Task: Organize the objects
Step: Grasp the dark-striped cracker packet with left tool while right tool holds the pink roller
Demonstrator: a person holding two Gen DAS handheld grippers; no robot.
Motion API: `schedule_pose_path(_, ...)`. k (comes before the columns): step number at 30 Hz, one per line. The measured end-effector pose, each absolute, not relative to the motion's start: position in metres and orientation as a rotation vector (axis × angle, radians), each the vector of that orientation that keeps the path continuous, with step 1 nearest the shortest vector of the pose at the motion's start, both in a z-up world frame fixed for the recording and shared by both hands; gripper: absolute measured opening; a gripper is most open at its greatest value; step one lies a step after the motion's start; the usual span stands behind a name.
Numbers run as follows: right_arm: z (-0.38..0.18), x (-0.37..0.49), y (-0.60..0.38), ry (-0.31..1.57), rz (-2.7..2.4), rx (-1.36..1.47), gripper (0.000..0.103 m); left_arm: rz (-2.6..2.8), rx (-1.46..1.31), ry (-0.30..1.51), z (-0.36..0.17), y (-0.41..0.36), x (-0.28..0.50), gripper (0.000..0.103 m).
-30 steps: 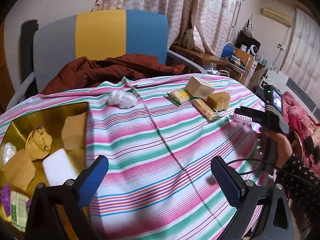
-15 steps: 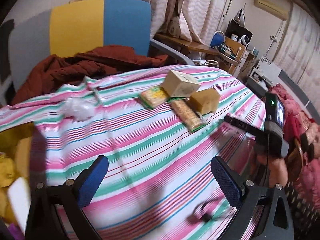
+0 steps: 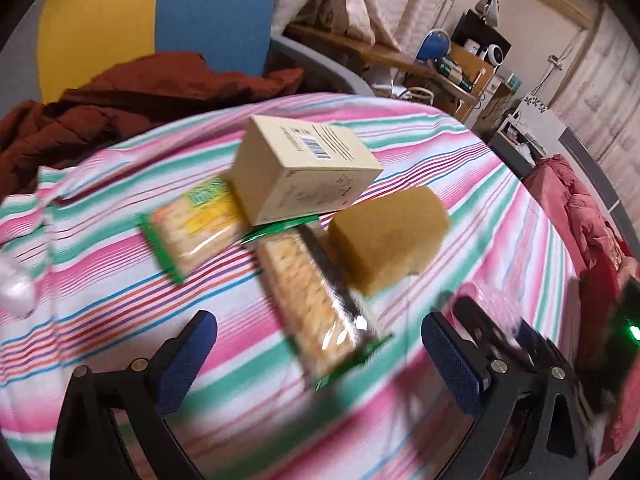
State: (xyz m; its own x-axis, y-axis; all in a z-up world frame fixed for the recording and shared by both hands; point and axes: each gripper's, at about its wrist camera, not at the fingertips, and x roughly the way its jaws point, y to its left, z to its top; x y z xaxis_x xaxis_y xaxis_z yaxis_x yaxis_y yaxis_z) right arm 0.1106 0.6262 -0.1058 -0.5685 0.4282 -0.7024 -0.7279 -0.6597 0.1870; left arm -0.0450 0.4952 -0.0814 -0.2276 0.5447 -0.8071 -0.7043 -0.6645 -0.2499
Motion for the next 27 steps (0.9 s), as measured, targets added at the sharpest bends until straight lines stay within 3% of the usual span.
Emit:
schedule_pose_path(4,-0.106,0.111,0.628,0.614,2.216,-0.815,0.074,1.979,-1.222,0.244,-0.099,0.511,-0.055,0.102)
schedule_pose_path(11,-0.106,0.111,0.629,0.613,2.217,-0.81,0.074,1.951,-1.046,0.349,-0.098,0.481,-0.042,0.061)
schedule_pose_path(12,-0.106,0.11,0.63,0.612,2.217,-0.81,0.074,1.956,-1.046,0.34,-0.097,0.475,-0.042,0.06)
schedule_pose_path(14,-0.106,0.109,0.629,0.609,2.214,-0.809,0.074,1.988,-1.04,0.329,-0.095,0.465,-0.044,0.061)
schedule_pose_path(16,-0.106,0.109,0.629,0.607,2.213,-0.81,0.074,2.008,-1.02,0.322,-0.092,0.464,-0.044,0.078)
schedule_pose_path(17,-0.105,0.109,0.629,0.607,2.213,-0.809,0.074,2.013,-1.007,0.324,-0.09,0.466,-0.043,0.094)
schedule_pose_path(18,-0.105,0.109,0.629,0.608,2.214,-0.809,0.074,2.024,-0.983,0.334,-0.088,0.47,-0.043,0.1)
schedule_pose_path(22,-0.105,0.108,0.628,0.597,2.21,-0.814,0.074,2.022,-0.928,0.471,-0.092,0.495,-0.041,0.099)
schedule_pose_path(23,-0.105,0.109,0.628,0.594,2.21,-0.814,0.074,2.013,-0.932,0.497,-0.095,0.5,-0.043,0.09)
schedule_pose_path(24,-0.105,0.108,0.628,0.591,2.209,-0.814,0.074,1.998,-0.947,0.51,-0.099,0.502,-0.044,0.067)
schedule_pose_path(25,-0.105,0.109,0.628,0.589,2.209,-0.814,0.074,1.972,-0.973,0.516,-0.104,0.503,-0.046,0.056)
schedule_pose_path(27,-0.105,0.109,0.628,0.588,2.209,-0.813,0.074,1.971,-0.965,0.487,-0.103,0.499,-0.049,0.047)
